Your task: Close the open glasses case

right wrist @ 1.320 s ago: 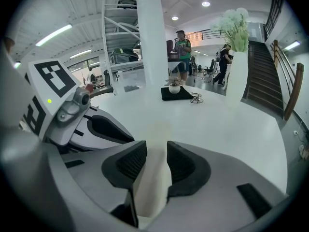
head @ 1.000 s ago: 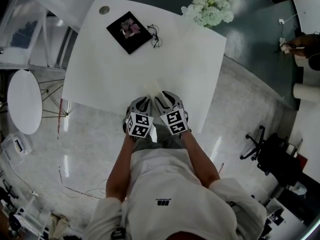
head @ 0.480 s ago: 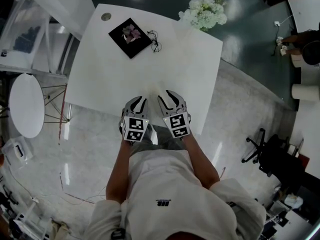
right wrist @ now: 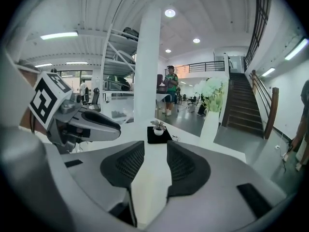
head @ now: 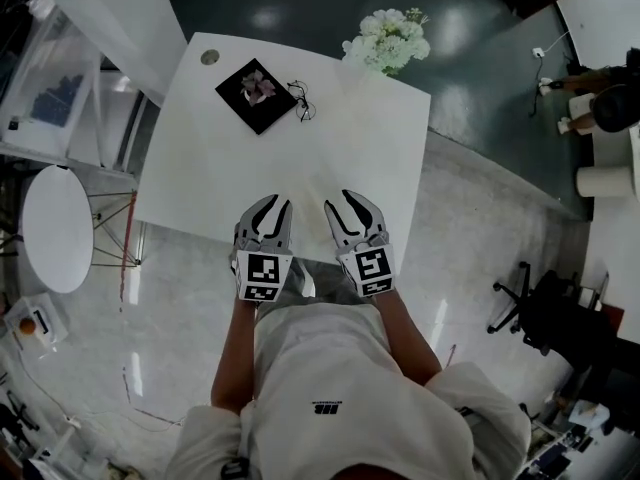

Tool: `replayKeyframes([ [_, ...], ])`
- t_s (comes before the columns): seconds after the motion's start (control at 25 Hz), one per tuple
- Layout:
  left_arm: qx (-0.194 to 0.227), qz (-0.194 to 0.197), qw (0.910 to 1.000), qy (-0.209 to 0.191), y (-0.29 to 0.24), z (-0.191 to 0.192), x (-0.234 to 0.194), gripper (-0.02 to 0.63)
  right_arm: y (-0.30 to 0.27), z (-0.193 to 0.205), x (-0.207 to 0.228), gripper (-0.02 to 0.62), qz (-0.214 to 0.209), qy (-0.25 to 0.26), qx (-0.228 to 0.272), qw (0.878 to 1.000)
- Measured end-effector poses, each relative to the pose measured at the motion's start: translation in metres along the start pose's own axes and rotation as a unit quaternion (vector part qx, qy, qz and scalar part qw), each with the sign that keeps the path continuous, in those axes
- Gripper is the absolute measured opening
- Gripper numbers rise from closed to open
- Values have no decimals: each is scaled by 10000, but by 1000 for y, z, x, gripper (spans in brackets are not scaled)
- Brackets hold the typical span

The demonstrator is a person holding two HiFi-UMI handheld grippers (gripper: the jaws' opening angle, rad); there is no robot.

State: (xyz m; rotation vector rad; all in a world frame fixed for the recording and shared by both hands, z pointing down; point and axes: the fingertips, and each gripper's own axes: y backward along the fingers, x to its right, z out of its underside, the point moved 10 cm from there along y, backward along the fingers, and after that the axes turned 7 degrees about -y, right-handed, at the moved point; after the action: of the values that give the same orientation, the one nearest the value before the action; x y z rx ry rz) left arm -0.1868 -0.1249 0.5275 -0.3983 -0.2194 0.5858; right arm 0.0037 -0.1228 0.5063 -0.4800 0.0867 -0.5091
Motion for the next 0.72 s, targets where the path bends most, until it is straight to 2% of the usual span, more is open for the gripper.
replayKeyframes([
  [0.16, 143, -47, 9998, -109, 13, -12, 0, 98, 13, -14, -5, 144, 99, 71, 76, 9999],
  [0.72, 323, 94, 9988, -345, 17, -25, 2, 100, 27, -17, -7, 144, 307, -49, 176, 9994],
])
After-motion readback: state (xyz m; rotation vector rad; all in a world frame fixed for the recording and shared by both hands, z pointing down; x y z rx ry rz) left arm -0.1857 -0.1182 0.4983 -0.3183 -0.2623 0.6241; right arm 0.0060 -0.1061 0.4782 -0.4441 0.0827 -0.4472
